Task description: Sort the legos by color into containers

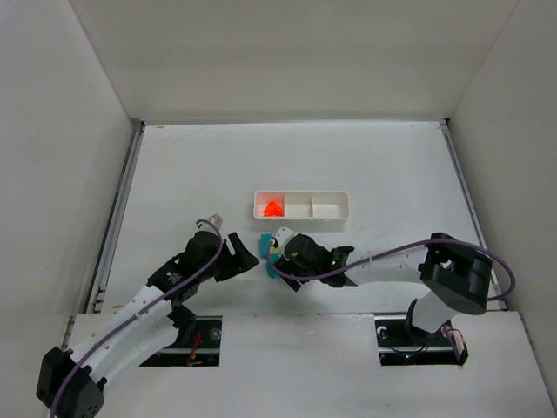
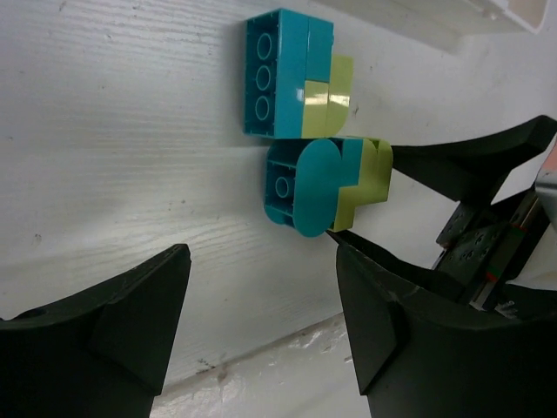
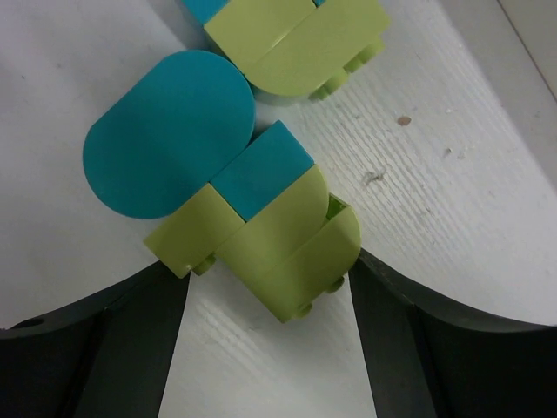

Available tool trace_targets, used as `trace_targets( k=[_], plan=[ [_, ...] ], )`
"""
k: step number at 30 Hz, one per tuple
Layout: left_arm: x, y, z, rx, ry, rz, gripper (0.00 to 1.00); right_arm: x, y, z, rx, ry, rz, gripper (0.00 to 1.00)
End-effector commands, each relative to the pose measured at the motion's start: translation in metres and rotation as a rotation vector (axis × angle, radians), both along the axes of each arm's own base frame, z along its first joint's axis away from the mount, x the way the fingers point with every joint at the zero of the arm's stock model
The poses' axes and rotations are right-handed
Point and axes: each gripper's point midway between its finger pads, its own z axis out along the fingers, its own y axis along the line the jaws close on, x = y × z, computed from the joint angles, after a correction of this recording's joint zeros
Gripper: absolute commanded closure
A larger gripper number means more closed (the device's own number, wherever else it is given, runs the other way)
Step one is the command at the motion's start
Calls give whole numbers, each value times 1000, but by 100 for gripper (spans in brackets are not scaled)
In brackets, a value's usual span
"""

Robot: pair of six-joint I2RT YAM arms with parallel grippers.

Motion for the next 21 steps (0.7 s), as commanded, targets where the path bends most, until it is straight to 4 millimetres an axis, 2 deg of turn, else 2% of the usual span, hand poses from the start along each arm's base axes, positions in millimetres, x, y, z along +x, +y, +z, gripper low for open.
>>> trace_targets(
  k=[1,7,10,12,14,17,21],
  plan=[
    [-7,-2,-5,-12,37,1,34,11,34,20,109,-25,57,24],
    [-10,-8,-8,-21,39,-28,31,10,44,9,124,-3,74,25],
    [-12,-9,-11,-22,42,-33,29,6,44,8,133,9,83,33],
    [-13,-9,-14,-27,47,-25,28,3,46,9,157,23,85,45],
    [-13,-6,-20,-24,58,-10,28,0,45,9,174,35,74,50],
    [-9,2,-29,-17,62,34,28,-2,42,10,193,47,48,52],
    [6,8,-31,-38,26,91,29,-4,42,10,200,50,41,54]
  ],
)
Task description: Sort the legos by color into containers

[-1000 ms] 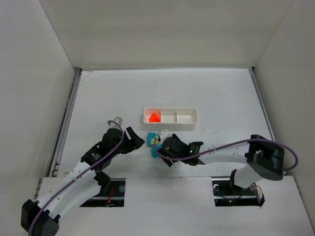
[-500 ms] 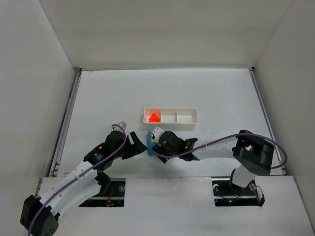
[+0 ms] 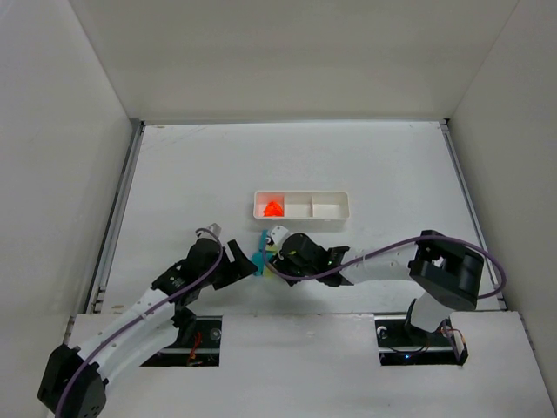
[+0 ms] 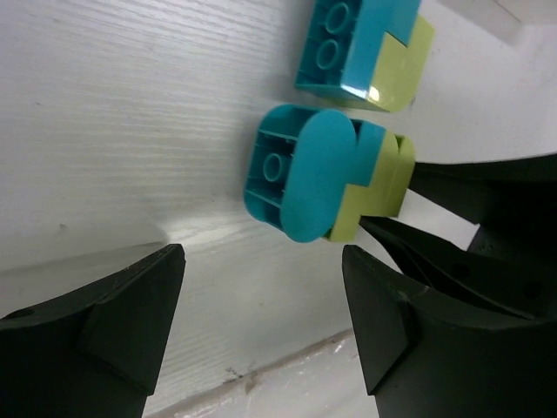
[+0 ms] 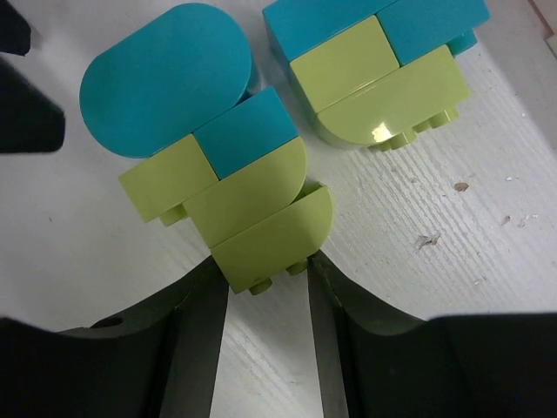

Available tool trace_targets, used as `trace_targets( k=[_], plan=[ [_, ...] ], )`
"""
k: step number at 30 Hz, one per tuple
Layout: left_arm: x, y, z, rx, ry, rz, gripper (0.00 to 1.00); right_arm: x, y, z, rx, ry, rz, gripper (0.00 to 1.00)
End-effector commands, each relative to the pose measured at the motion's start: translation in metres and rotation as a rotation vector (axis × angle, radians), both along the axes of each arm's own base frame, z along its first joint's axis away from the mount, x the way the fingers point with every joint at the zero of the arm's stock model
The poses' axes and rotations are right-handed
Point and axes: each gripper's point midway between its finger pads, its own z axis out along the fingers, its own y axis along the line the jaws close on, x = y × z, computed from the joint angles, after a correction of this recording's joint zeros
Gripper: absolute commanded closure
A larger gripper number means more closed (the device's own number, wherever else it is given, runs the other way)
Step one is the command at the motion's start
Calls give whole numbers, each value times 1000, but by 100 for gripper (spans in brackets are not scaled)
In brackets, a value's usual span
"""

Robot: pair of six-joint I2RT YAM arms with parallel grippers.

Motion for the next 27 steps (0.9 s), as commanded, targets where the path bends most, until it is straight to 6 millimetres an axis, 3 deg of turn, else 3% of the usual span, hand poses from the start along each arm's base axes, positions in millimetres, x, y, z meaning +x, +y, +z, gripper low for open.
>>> trace_targets(
  k=[1,3,6,12,24,27],
  plan=[
    [20,1,7,-48,-53,77,30,-2,8,12,66,2,-9,54],
    [28,0,8,-54,-77,86,30,-1,6,10,58,2,-25,48],
    [38,-1,8,-47,-105,92,30,5,4,7,44,-28,-44,28],
    [40,-10,2,-18,-68,42,30,13,15,4,32,-36,-23,23],
    [38,8,9,-23,-71,87,30,9,41,0,86,-13,67,29],
    [38,7,11,-31,-74,92,30,12,41,1,85,-7,60,40]
  ],
)
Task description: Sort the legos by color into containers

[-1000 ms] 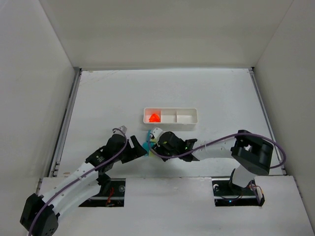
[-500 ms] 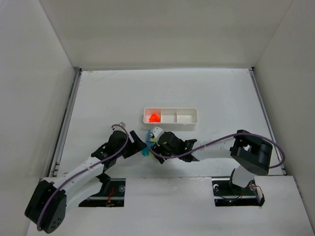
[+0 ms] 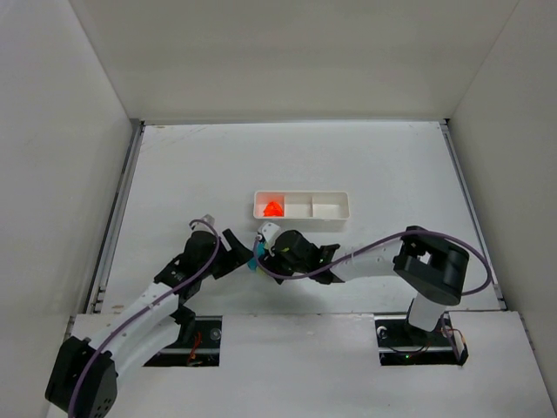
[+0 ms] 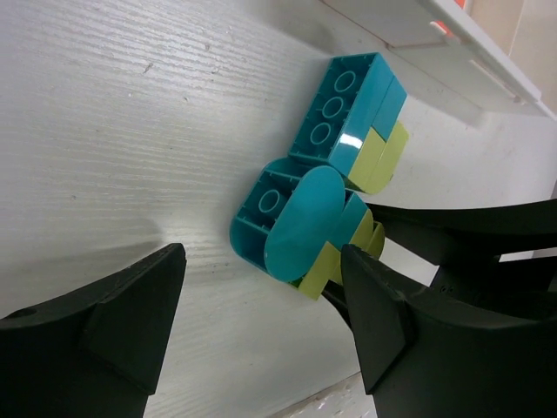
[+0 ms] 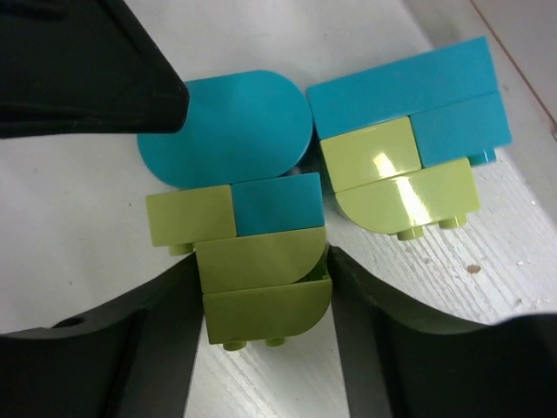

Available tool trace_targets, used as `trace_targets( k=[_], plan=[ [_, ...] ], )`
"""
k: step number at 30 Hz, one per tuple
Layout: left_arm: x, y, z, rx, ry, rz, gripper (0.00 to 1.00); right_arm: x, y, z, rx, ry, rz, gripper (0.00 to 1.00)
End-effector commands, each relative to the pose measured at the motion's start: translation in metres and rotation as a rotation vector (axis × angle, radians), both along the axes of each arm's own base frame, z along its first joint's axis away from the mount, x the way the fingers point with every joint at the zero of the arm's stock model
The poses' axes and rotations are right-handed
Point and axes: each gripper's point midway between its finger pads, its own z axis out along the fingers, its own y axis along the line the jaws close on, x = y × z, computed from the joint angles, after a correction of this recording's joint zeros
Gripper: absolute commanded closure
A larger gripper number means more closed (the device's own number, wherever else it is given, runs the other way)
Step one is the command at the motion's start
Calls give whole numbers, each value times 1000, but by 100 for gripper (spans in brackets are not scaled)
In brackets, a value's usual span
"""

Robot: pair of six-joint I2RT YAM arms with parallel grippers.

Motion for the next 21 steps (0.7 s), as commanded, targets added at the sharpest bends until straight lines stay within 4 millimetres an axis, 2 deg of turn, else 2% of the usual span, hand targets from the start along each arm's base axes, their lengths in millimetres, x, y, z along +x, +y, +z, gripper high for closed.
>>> trace_targets(
  k=[1,4,7,11,21],
  plan=[
    [-1,-1,6,-13,-8,-14,29,-2,9,1,21,25,27,42],
    [-4,-4,8,-41,-9,-21,28,-5,2,9,34,24,16,46],
    [-6,-11,13,-81,-14,-44,25,-9,-2,25,82,20,10,47],
    [-8,-26,33,-173,-55,-88,20,-15,-4,47,147,11,16,47],
    [-16,-54,57,-349,-54,-157,18,-27,2,85,275,15,68,48]
  ],
)
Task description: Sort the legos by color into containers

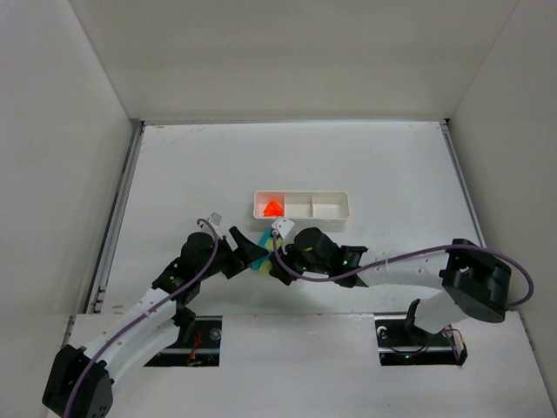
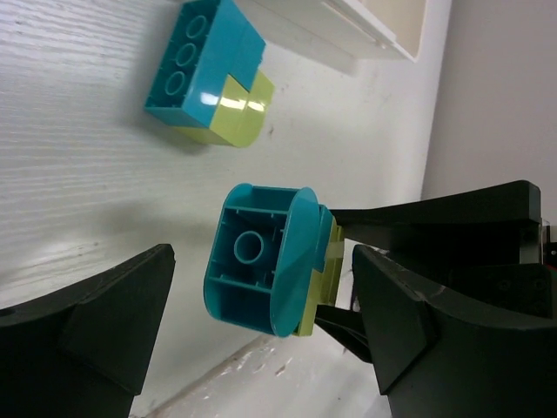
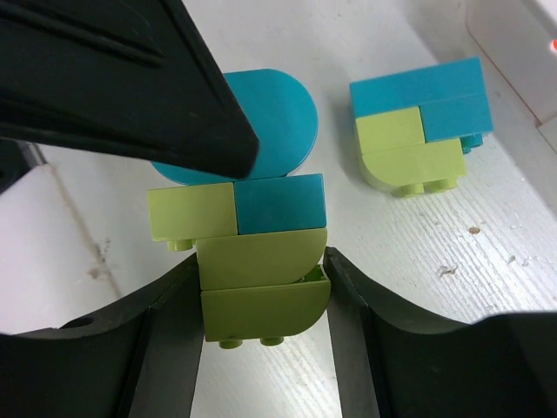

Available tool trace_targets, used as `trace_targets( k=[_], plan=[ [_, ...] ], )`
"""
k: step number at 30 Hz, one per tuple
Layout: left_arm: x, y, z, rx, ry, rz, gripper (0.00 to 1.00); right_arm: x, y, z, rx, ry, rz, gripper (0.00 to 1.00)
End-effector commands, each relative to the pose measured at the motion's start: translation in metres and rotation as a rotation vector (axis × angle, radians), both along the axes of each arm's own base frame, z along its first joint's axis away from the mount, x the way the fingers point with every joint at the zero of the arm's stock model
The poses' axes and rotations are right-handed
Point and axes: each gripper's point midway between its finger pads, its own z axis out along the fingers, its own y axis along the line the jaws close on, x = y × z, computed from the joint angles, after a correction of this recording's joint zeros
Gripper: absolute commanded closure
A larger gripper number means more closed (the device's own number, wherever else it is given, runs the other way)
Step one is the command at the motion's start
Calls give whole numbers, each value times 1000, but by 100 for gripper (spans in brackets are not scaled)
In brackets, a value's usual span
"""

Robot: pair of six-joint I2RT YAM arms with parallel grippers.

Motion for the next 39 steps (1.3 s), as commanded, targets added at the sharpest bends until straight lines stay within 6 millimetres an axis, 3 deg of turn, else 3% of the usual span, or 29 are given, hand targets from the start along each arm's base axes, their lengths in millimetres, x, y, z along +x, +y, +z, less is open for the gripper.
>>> trace_targets(
  k=[1,7,12,20,25,29,34,39],
  plan=[
    [-3,-15,16,-100,-11,-43,18,-1,13,32,117,-23,24,48],
    [-9,-22,17,-118,-4,-62,26,-3,18,49,161,-34,45,48],
    [-10,-26,23,-143,-8,-67,32,-1,23,50,161,-34,47,48],
    [-10,-28,23,-178,-4,-54,55,-4,29,48,160,-22,67,48],
    [-9,-30,26,-209,1,-39,62,-5,33,52,172,-20,75,48],
    [-9,-30,32,-237,-9,-33,75,-5,34,57,195,-26,75,47],
    [0,-23,47,-278,-61,30,84,-4,29,61,209,-43,57,27],
    [11,-17,60,-297,-92,75,86,-6,19,70,240,-60,40,17]
  ],
)
